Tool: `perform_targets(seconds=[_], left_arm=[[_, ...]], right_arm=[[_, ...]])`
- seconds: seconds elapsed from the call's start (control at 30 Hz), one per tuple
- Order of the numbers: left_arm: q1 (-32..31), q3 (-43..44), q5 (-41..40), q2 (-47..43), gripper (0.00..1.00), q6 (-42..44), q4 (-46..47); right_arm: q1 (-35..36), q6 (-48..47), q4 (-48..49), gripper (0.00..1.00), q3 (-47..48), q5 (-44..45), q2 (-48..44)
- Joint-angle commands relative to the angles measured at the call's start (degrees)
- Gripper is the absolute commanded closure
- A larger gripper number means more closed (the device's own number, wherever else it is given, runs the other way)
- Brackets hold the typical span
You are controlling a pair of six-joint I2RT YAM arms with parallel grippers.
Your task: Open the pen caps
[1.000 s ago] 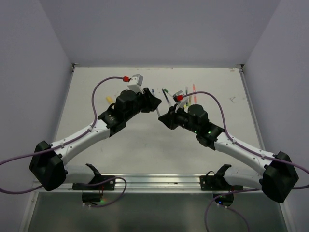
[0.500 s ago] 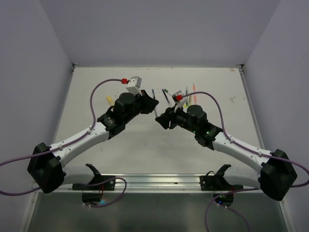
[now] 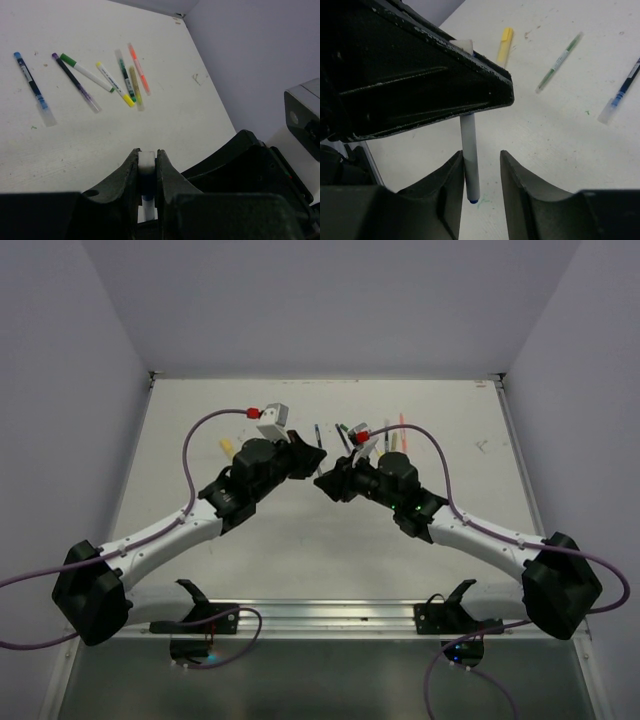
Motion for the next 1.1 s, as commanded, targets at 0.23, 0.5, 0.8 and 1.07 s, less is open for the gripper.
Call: perform_targets(seconds=[0.23, 0.5, 0.8, 1.07], left_arm=[[0.0, -2.2, 1.6, -4.5, 1.0, 2.9, 5.8], [6.7, -8.6, 16.8, -12.1, 1.0, 6.4, 17.0], [14.0, -10.4, 31.1, -12.8, 1.0, 3.2, 33.5], [14.1, -6.0, 9.5, -13.6, 1.0, 1.2, 23.9]], right_arm=[[0.3, 0.6, 5.4, 1.0, 3.2, -9.0, 0.5], [0.3, -0.7, 5.4, 1.0, 2.5, -22.4, -0.7], [0.3, -4.2, 2.3, 1.0, 3.3, -35.6, 1.5], [0.3, -5.8, -1.7, 1.0, -0.9, -20.7, -0.3]])
